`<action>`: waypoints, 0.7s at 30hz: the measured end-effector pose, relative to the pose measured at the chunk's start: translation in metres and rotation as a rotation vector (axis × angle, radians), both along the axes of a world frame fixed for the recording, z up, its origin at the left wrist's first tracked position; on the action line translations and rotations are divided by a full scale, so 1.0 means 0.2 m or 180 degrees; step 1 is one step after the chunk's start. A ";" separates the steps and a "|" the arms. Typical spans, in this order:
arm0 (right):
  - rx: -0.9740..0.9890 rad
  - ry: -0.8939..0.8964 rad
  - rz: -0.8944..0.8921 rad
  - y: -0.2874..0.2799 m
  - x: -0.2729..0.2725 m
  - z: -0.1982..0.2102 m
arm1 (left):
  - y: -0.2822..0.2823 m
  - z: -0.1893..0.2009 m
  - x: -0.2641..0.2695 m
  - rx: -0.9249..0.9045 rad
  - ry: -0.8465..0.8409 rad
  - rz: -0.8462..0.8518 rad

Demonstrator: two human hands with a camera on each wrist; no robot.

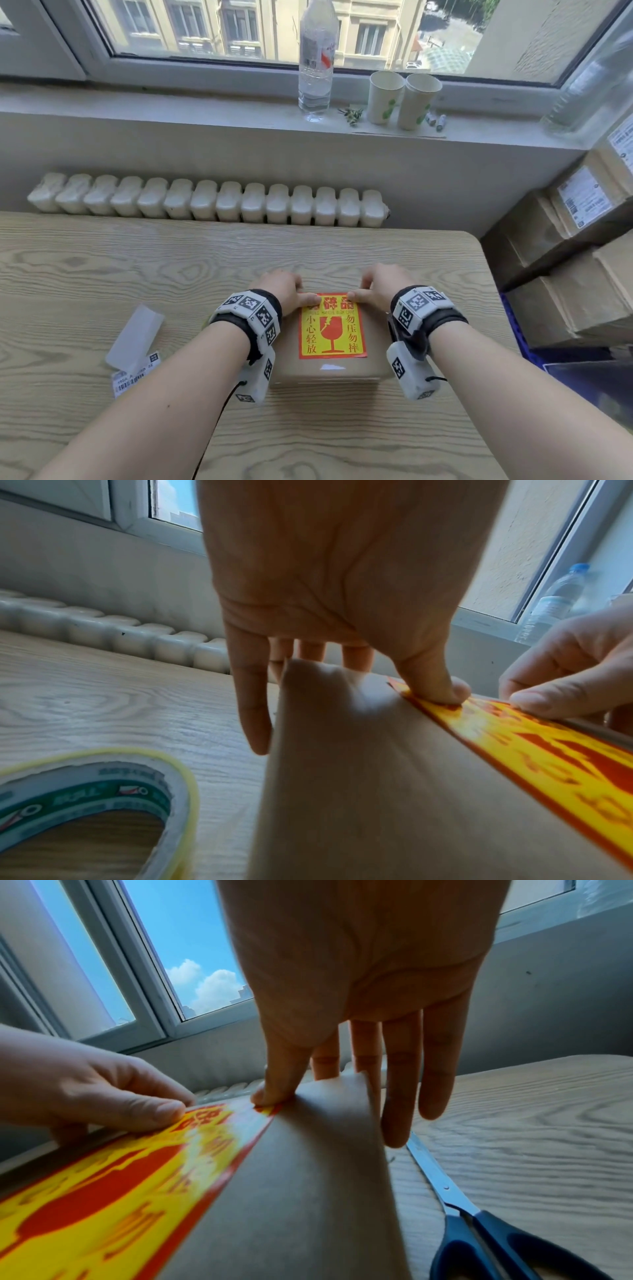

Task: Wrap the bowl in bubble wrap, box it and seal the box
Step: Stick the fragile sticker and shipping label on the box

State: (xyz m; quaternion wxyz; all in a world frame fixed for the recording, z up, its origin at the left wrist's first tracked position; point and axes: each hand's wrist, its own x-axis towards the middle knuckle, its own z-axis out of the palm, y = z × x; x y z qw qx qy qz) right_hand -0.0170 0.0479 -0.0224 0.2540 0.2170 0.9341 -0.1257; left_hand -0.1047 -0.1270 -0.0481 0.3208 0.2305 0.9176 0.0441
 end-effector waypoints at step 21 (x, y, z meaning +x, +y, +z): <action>0.0017 -0.0033 0.0361 -0.09 0.02 -0.04 | -0.02 0.03 0.06 0.0303 0.0035 0.0141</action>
